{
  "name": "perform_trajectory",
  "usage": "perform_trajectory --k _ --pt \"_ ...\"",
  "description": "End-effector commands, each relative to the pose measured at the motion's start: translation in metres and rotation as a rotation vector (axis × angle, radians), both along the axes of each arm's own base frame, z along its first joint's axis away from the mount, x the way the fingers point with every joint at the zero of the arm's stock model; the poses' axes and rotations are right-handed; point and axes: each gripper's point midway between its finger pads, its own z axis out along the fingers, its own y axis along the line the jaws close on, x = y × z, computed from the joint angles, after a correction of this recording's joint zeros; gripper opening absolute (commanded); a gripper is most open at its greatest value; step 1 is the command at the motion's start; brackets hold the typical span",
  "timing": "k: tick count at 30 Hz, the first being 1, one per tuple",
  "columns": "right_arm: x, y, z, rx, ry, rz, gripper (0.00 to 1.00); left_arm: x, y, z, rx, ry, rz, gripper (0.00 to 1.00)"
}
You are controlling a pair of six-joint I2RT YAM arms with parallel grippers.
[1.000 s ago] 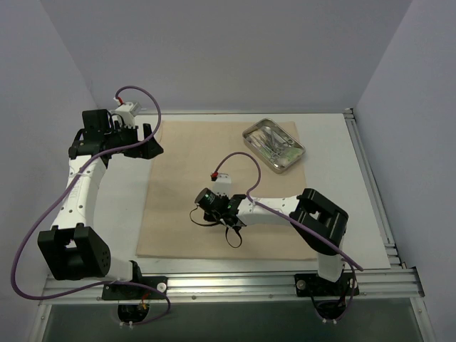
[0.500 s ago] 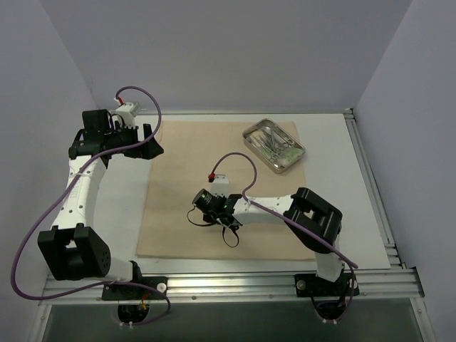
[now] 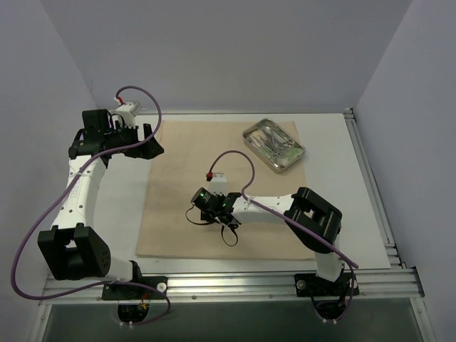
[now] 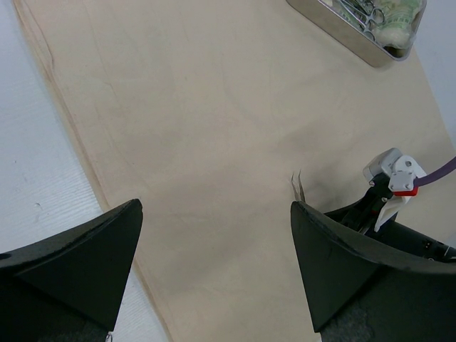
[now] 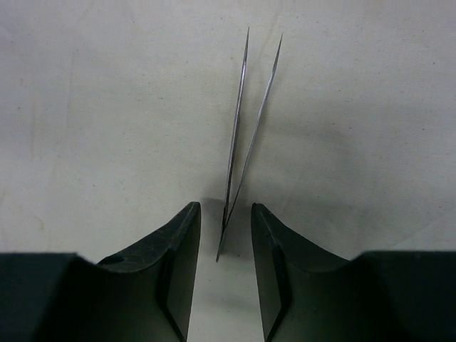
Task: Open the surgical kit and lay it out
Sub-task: Place the medical item in the surgical kit, then adjust the surgical kit at the center of the board.
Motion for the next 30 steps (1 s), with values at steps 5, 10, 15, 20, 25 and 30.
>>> perform_trajectory --k 5,10,15,20,25,30 --pt "0.007 0.003 0.055 0.001 -0.094 0.009 0.36 -0.001 0.004 -0.002 0.032 -0.019 -0.006 0.94" --pt "0.003 0.004 0.083 0.035 -0.101 0.045 0.38 -0.001 0.017 -0.031 0.098 0.023 0.020 0.98" --pt "0.032 -0.029 0.108 0.054 -0.146 0.014 0.33 0.000 0.013 -0.074 0.165 0.099 0.007 0.75" --pt "0.102 -0.061 0.115 0.131 -0.210 -0.032 0.13 -0.015 0.006 -0.128 0.306 0.226 -0.064 0.72" --pt "0.153 -0.061 0.087 0.121 -0.198 0.037 0.00 -0.040 0.031 -0.170 0.475 0.327 -0.069 0.73" --pt "0.194 -0.056 0.061 0.115 -0.211 0.066 0.00 -0.060 0.036 -0.209 0.611 0.419 -0.115 0.73"
